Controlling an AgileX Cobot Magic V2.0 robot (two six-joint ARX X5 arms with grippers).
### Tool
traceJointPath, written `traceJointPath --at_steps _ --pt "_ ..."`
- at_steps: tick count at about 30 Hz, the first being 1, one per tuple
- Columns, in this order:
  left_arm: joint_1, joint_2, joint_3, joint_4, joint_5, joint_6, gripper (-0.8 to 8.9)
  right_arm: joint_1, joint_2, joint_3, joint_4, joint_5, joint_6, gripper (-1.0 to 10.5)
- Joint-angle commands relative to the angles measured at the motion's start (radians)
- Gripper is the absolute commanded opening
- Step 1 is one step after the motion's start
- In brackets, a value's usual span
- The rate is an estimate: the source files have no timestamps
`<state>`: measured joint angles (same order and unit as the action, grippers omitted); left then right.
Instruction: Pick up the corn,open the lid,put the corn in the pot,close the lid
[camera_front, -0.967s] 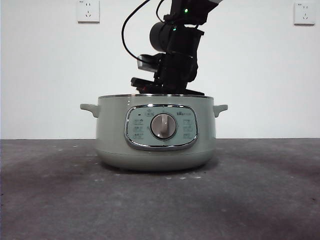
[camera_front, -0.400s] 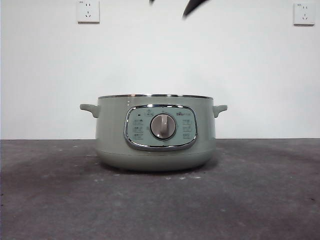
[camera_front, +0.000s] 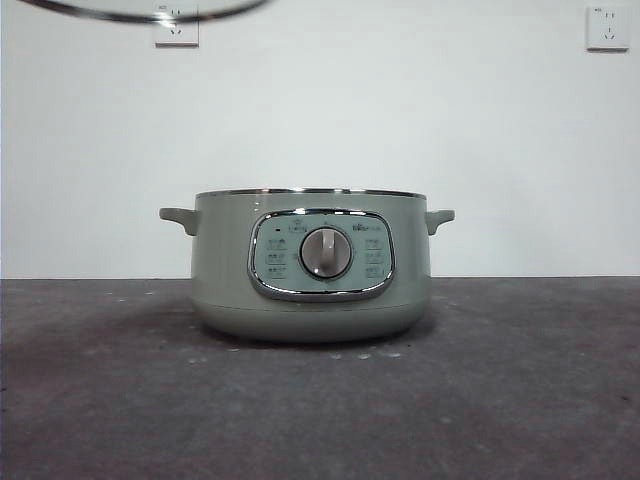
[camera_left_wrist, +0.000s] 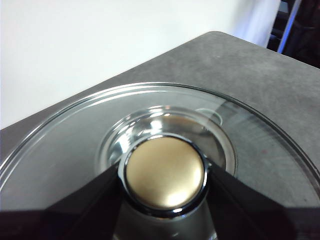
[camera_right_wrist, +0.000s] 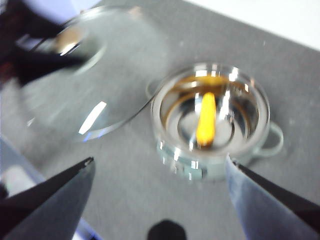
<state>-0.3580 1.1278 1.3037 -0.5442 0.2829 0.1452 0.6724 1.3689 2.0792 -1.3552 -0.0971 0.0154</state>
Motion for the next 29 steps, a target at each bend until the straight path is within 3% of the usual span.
traceJointPath --at_steps 1,10,15,21,29 --pt "-0.027 0.071 0.014 0.124 0.012 -0.006 -0.08 0.01 -0.134 -0.189 -0.026 0.004 0.03 4.4" --pt "-0.096 0.438 0.178 0.249 0.001 0.021 -0.08 0.009 -0.604 -0.758 -0.026 0.077 0.196 4.4" --pt "-0.101 0.589 0.279 0.265 -0.021 0.02 -0.08 0.009 -0.797 -0.957 -0.026 0.08 0.3 4.4" --pt "-0.115 0.665 0.279 0.277 -0.022 0.019 -0.08 0.009 -0.858 -1.012 -0.026 0.144 0.322 4.4" --pt "-0.128 0.7 0.279 0.277 -0.023 0.016 -0.08 0.009 -0.857 -1.012 -0.026 0.146 0.321 4.4"
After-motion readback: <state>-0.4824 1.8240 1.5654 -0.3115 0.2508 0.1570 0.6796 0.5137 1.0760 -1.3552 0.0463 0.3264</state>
